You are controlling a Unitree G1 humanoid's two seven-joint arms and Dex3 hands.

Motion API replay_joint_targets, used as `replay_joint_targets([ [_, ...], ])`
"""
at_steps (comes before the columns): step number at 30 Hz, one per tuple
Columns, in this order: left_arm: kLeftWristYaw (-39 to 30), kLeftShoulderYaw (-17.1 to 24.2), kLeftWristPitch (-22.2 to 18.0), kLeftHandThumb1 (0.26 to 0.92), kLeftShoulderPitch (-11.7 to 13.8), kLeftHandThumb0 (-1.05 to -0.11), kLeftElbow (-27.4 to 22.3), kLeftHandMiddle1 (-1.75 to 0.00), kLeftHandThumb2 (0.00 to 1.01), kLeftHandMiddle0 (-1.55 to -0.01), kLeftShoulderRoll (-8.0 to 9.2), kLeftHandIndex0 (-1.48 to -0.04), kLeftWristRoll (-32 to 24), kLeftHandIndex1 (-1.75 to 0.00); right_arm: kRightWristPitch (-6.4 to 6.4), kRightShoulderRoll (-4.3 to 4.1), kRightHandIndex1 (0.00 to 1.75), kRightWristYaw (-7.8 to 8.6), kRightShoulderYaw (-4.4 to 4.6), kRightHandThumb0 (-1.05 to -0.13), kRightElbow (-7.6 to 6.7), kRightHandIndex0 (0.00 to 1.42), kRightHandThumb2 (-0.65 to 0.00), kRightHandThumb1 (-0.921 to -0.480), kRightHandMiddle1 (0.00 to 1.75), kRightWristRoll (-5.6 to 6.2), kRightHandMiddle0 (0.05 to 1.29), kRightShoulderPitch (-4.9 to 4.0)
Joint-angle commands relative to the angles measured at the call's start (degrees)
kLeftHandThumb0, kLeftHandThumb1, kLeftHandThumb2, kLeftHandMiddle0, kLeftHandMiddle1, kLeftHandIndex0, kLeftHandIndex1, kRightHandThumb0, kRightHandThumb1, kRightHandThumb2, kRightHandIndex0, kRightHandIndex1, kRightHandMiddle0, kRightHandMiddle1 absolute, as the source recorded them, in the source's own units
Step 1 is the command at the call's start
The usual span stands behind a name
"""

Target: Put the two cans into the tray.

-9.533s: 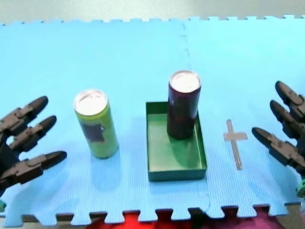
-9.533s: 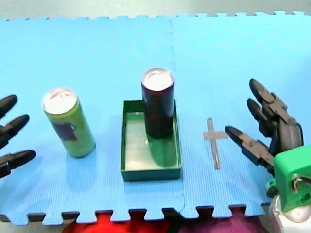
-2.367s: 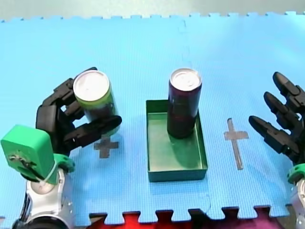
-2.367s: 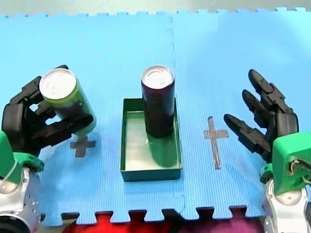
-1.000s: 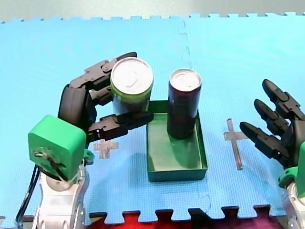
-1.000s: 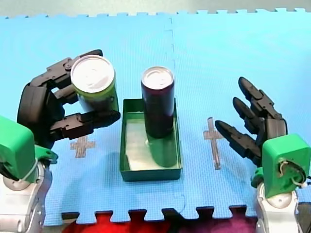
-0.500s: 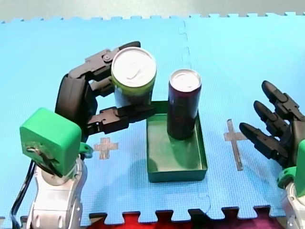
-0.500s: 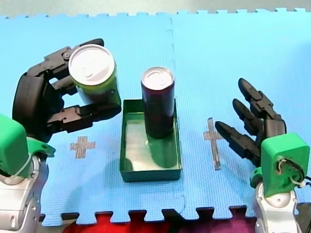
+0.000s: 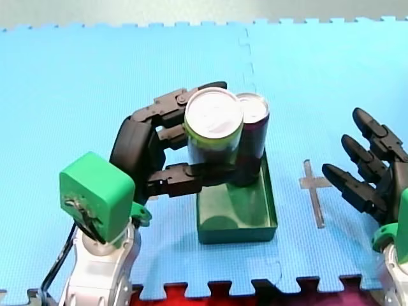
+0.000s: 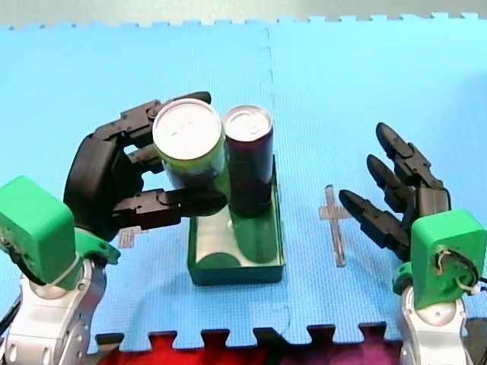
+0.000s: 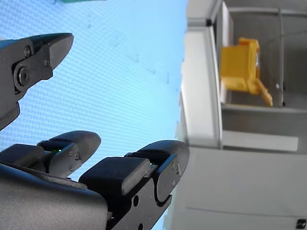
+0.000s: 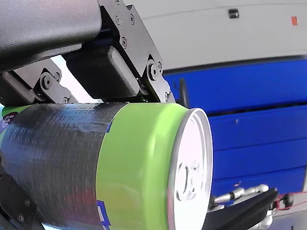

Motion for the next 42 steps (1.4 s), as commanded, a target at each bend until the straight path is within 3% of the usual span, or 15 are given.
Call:
replay_joint_targets([
  [1, 0.6, -0.2, -0.4, 0.715, 0.0, -0.394, -0.2, 0.0, 0.0, -1.39, -0.2, -1.24, 0.3, 0.0, -0.16, -0.41, 0.0, -0.13, -0.15, -0.721, -0.48, 0.6, 0.0, -0.707, 0.0, 0.13, 0.58, 0.22],
  [18, 1.5, -1.2, 0.8, 0.711, 1.4, -0.399, 0.2, 0.0, 0.0, -1.39, -1.58, -1.24, 0.4, 0.0, 0.64, -0.63, 0.0, -0.55, -0.19, -0.716, -1.91, 0.6, 0.0, -0.703, 0.0, -0.07, 0.58, 0.69],
  [30, 0.3, -0.5, -1.9, 0.709, 0.6, -0.404, 5.5, 0.0, 0.0, -1.39, -1.47, -1.24, -0.4, 0.0, 2.32, -0.42, 0.0, -0.72, 0.17, -0.716, -5.46, 0.6, 0.0, -0.701, 0.0, -0.13, 0.57, 2.08],
  [37, 0.5, -0.2, -3.6, 0.707, 0.2, -0.408, 7.8, 0.0, 0.0, -1.39, -1.05, -1.24, 0.3, 0.0, 3.91, 0.03, 0.0, -1.22, 0.8, -0.716, -9.52, 0.59, 0.0, -0.7, 0.0, -0.56, 0.57, 3.72],
  [42, 0.0, 0.1, -4.6, 0.706, -0.2, -0.412, 9.2, 0.0, 0.0, -1.39, -0.85, -1.24, 0.2, 0.0, 4.47, 0.14, 0.0, -1.25, 1.0, -0.713, -11.07, 0.59, 0.0, -0.698, 0.0, -0.54, 0.57, 4.46],
])
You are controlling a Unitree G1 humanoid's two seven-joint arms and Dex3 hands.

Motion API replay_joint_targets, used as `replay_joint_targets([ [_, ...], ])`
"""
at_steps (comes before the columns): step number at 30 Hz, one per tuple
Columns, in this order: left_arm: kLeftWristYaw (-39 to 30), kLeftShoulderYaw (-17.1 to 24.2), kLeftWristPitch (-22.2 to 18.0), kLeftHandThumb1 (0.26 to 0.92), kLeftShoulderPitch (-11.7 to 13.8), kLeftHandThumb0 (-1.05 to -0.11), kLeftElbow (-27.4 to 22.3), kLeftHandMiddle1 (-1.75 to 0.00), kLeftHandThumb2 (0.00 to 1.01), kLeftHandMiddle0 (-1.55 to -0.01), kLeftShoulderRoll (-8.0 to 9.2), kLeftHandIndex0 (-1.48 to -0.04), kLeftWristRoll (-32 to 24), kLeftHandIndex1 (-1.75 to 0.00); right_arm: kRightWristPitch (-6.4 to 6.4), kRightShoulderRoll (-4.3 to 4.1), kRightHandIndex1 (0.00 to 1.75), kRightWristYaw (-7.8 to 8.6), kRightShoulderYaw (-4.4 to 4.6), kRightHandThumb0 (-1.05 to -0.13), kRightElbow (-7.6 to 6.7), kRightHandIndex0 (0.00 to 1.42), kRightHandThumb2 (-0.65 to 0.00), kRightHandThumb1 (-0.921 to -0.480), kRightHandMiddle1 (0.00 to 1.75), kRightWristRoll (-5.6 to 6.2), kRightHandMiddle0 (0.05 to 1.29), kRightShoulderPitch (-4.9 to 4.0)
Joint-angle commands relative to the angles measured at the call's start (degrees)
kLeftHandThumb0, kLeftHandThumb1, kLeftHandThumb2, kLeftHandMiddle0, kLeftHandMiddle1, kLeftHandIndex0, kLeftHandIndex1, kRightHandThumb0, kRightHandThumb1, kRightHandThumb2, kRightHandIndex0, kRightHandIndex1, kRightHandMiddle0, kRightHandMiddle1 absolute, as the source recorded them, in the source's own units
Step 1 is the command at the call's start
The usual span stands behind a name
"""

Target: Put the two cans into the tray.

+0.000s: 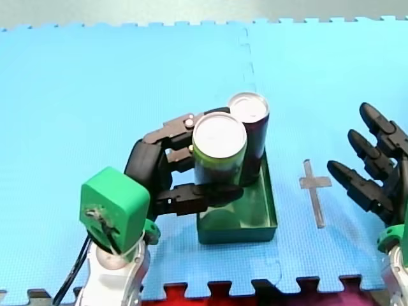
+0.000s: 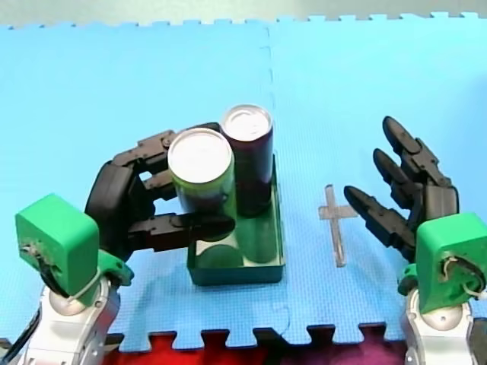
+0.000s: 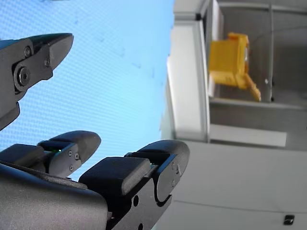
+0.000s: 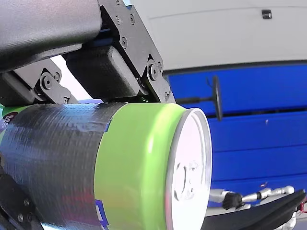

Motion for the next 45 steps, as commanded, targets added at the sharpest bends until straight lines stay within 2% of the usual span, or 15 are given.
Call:
replay_joint_targets([
  [1, -0.1, 0.2, -0.9, 0.706, -0.7, -0.412, 0.4, 0.0, 0.0, -1.39, 0.12, -1.24, -0.4, 0.0, 0.28, -0.12, 0.0, -0.16, 0.01, -0.713, -0.88, 0.59, 0.0, -0.698, 0.0, -0.02, 0.57, 0.42],
  [7, -0.4, 0.3, -1.2, 0.707, -0.5, -0.41, 0.5, 0.0, 0.0, -1.39, 0.11, -1.24, -0.5, 0.0, 0.38, -0.18, 0.0, -0.01, 0.38, -0.713, -2.39, 0.59, 0.0, -0.697, 0.0, -0.28, 0.56, 1.14],
  [13, -0.5, 0.6, -1.6, 0.707, -0.4, -0.41, 0.9, 0.0, 0.0, -1.39, 0.25, -1.24, -0.5, 0.0, 0.19, -0.25, 0.0, -0.05, 0.73, -0.71, -3.09, 0.59, -0.001, -0.699, 0.0, -0.73, 0.56, 1.57],
  [18, -0.2, 0.7, -1.7, 0.707, -0.4, -0.411, 1.3, 0.0, 0.0, -1.39, 0.5, -1.24, -0.1, 0.0, -0.15, -0.2, 0.0, -0.15, 0.85, -0.707, -3.12, 0.59, -0.001, -0.701, 0.0, -1.2, 0.56, 1.56],
  [27, -0.2, 0.9, -2.3, 0.708, -0.7, -0.414, 2.8, 0.0, 0.0, -1.38, 0.99, -1.24, 0.1, 0.0, 0.0, 0.22, 0.0, -1.02, 1.34, -0.705, -3.53, 0.59, -0.002, -0.706, 0.0, -1.92, 0.56, 1.62],
  [32, -0.2, 0.8, -2.3, 0.708, -0.8, -0.418, 3.5, 0.0, 0.0, -1.38, 1.26, -1.24, 0.4, 0.0, 0.01, 0.32, 0.0, -1.24, 1.45, -0.702, -3.51, 0.58, -0.001, -0.708, 0.0, -1.98, 0.56, 1.54],
  [39, 0.8, 0.7, -2.7, 0.708, -1.1, -0.43, 5.4, 0.0, 0.0, -1.37, 1.74, -1.24, 1.7, 0.0, 0.14, 0.5, 0.0, -1.39, 1.61, -0.698, -4.17, 0.58, -0.001, -0.71, 0.0, -1.96, 0.56, 1.88],
  [45, 1.3, 0.9, -4.6, 0.708, -1.9, -0.438, 8.5, 0.0, 0.0, -1.37, 2.23, -1.24, 2.8, 0.0, 0.34, 0.82, 0.0, -1.59, 1.8, -0.699, -4.52, 0.58, -0.001, -0.711, 0.0, -2.03, 0.55, 1.99],
])
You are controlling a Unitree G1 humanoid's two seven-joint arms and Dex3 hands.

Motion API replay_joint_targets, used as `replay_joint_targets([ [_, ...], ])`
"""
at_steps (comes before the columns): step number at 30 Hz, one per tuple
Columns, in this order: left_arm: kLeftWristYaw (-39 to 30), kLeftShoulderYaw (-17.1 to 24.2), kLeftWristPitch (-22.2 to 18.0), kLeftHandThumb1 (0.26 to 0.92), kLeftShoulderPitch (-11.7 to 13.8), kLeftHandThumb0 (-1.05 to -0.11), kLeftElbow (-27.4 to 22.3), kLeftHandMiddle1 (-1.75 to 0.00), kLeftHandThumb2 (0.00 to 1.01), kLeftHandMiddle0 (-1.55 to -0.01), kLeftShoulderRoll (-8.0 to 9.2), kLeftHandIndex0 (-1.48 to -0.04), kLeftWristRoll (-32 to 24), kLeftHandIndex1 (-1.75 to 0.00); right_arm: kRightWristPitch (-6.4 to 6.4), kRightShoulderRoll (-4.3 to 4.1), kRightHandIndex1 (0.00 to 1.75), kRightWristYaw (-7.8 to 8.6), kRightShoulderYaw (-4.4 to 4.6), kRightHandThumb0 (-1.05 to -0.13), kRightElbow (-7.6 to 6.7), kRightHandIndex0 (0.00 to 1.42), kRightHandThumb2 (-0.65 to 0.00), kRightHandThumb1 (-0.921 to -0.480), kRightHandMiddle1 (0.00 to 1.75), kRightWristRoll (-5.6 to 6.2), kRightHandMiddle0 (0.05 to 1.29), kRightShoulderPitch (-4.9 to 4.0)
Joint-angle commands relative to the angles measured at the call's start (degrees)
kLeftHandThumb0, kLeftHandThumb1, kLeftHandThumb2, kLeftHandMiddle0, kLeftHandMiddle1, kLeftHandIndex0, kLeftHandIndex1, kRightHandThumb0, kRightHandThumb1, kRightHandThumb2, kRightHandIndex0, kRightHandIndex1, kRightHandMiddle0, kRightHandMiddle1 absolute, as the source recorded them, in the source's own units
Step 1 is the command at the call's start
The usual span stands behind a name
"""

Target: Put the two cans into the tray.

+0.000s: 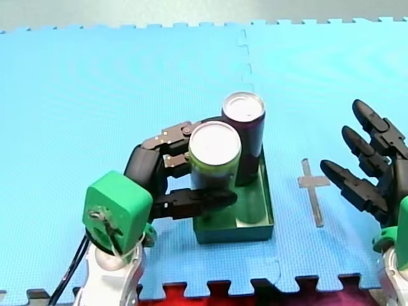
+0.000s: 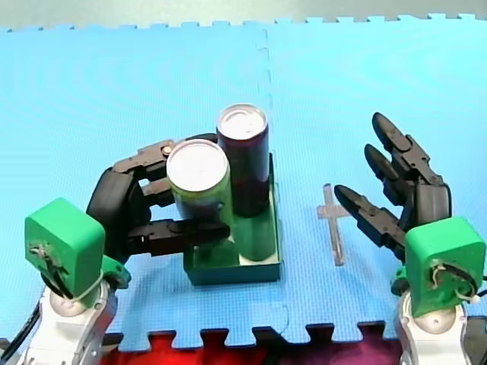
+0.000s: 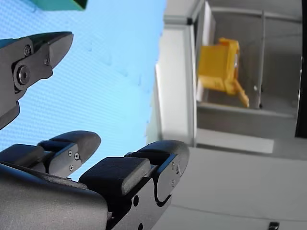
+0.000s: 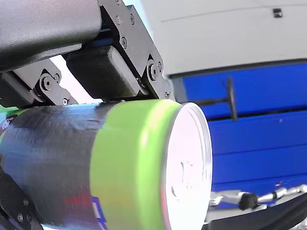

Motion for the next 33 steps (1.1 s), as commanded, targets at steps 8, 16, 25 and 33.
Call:
replay_joint_targets([
  [8, -0.7, 0.8, -1.9, 0.708, -1.2, -0.442, 2.8, 0.0, 0.0, -1.37, 0.97, -1.24, -0.8, 0.0, 0.27, 0.77, 0.0, -1.01, 0.44, -0.698, -0.61, 0.58, 0.0, -0.712, 0.0, -0.36, 0.55, 0.05],
  [16, -0.3, 0.8, -2.8, 0.71, -2.1, -0.446, 6.7, 0.0, 0.0, -1.36, 1.24, -1.24, 0.4, 0.0, -0.42, 1.04, 0.0, -0.86, 0.45, -0.685, 0.03, 0.59, -0.001, -0.715, 0.0, -0.07, 0.55, -0.14],
  [25, 1.6, 0.2, -4.2, 0.715, -2.6, -0.45, 8.6, 0.0, 0.0, -1.37, 1.64, -1.24, 2.7, 0.0, -1.28, 1.14, 0.0, -0.97, 0.52, -0.675, 1.06, 0.59, -0.001, -0.719, 0.0, -0.22, 0.55, -0.39],
  [33, 1.1, 0.0, -5.3, 0.714, -3.0, -0.448, 10.6, 0.0, 0.0, -1.38, 1.61, -1.25, 2.4, 0.0, -1.76, 1.36, 0.0, -1.16, 0.58, -0.667, 2.08, 0.59, -0.002, -0.724, 0.0, -0.33, 0.54, -0.87],
])
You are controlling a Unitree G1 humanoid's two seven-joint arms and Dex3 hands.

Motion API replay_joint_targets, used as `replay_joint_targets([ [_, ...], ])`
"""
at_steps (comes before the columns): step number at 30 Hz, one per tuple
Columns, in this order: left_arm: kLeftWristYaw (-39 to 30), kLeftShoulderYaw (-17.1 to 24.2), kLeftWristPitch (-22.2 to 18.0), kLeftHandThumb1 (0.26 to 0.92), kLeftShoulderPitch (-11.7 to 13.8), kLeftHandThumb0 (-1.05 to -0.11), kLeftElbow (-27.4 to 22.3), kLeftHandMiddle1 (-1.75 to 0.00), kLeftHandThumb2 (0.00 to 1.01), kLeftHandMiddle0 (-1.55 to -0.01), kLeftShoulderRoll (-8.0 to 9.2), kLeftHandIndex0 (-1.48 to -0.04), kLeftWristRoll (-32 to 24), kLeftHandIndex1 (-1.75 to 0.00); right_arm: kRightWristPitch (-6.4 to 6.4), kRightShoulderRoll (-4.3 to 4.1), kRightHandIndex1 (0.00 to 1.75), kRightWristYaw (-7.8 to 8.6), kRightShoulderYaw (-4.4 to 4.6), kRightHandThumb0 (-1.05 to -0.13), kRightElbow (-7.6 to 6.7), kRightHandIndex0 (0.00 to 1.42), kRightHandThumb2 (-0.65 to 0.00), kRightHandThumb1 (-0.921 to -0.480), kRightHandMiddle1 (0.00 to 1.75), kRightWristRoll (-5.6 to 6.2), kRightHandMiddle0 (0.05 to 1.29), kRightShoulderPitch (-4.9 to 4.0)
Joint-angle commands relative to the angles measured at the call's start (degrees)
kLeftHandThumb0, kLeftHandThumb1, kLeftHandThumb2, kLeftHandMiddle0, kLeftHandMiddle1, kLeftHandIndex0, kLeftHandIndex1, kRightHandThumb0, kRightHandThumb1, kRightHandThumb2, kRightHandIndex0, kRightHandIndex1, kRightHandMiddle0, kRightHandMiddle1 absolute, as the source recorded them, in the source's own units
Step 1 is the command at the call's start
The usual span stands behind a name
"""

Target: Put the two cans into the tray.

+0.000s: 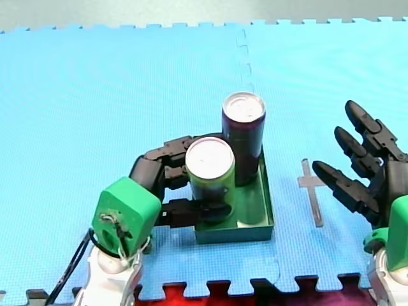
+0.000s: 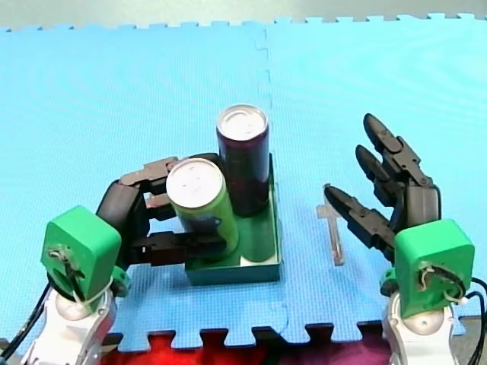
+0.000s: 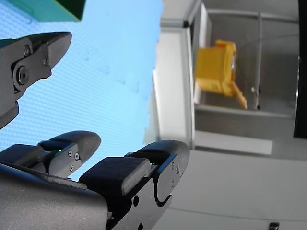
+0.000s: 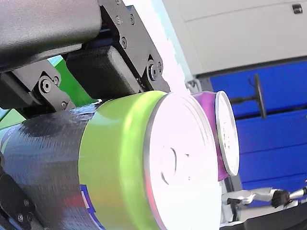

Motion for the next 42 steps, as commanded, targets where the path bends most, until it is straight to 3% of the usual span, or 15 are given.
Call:
replay_joint_targets([
  [1, 0.3, 0.0, -0.1, 0.714, -0.2, -0.447, 1.0, 0.0, 0.0, -1.38, 0.53, -1.25, 0.3, 0.0, -0.5, -0.03, 0.0, -0.21, -0.06, -0.667, 0.38, 0.59, -0.002, -0.724, 0.0, -0.01, 0.54, -0.33],
  [10, 3.0, -2.1, 0.8, 0.707, -0.3, -0.432, 1.1, 0.0, 0.0, -1.38, 0.93, -1.25, 4.0, 0.0, -0.75, 0.34, 0.0, -0.49, 0.08, -0.655, 0.56, 0.6, -0.002, -0.73, 0.0, 0.01, 0.54, -0.48],
  [26, 6.7, -5.4, 7.5, 0.704, 0.7, -0.417, -4.0, 0.0, 0.0, -1.4, 2.91, -1.24, 9.0, 0.0, -0.97, 1.12, 0.0, -1.12, 0.09, -0.646, 0.73, 0.6, -0.001, -0.734, 0.0, -0.05, 0.55, -0.9],
  [28, 5.8, -5.8, 8.5, 0.675, 0.8, -0.439, -4.5, 0.0, 0.0, -1.22, 3.4, -0.98, 8.9, 0.0, -1.01, 1.12, 0.0, -1.2, 0.08, -0.647, 0.8, 0.6, 0.0, -0.734, 0.0, -0.08, 0.55, -0.9],
  [29, 4.1, -6.1, 9.4, 0.662, 0.8, -0.506, -5.0, 0.0, 0.0, -1.14, 3.93, -0.91, 8.5, 0.0, -1.03, 1.12, 0.0, -1.22, 0.07, -0.647, 0.83, 0.6, 0.0, -0.734, 0.0, -0.09, 0.55, -0.91],
  [30, 2.0, -6.4, 10.6, 0.675, 0.9, -0.738, -5.7, 0.0, 0.01, -0.9, 4.57, -0.71, 7.9, 0.0, -1.03, 1.09, 0.0, -1.22, 0.04, -0.648, 0.83, 0.6, -0.001, -0.734, 0.0, -0.06, 0.55, -0.93],
  [33, -1.6, -8.0, 13.1, 0.77, 1.2, -1.006, -8.2, 0.0, 0.04, -0.54, 7.31, -0.38, 9.3, 0.0, -1.05, 1.0, 0.0, -1.15, -0.05, -0.651, 0.74, 0.6, 0.0, -0.734, 0.0, 0.07, 0.55, -0.9],
  [37, -2.6, -10.2, 14.3, 0.827, 1.3, -1.046, -9.7, 0.0, 0.04, -0.3, 10.05, -0.21, 12.9, 0.0, -1.09, 0.91, 0.0, -0.98, -0.2, -0.651, 0.64, 0.59, 0.0, -0.733, 0.0, 0.29, 0.55, -0.82],
  [42, -4.2, -11.4, 14.0, 0.85, 1.3, -1.048, -10.8, 0.0, 0.04, -0.26, 11.35, -0.19, 13.4, 0.0, -0.69, 0.86, 0.0, -0.95, -0.32, -0.649, 0.18, 0.58, 0.0, -0.731, 0.0, 0.41, 0.55, -0.66],
])
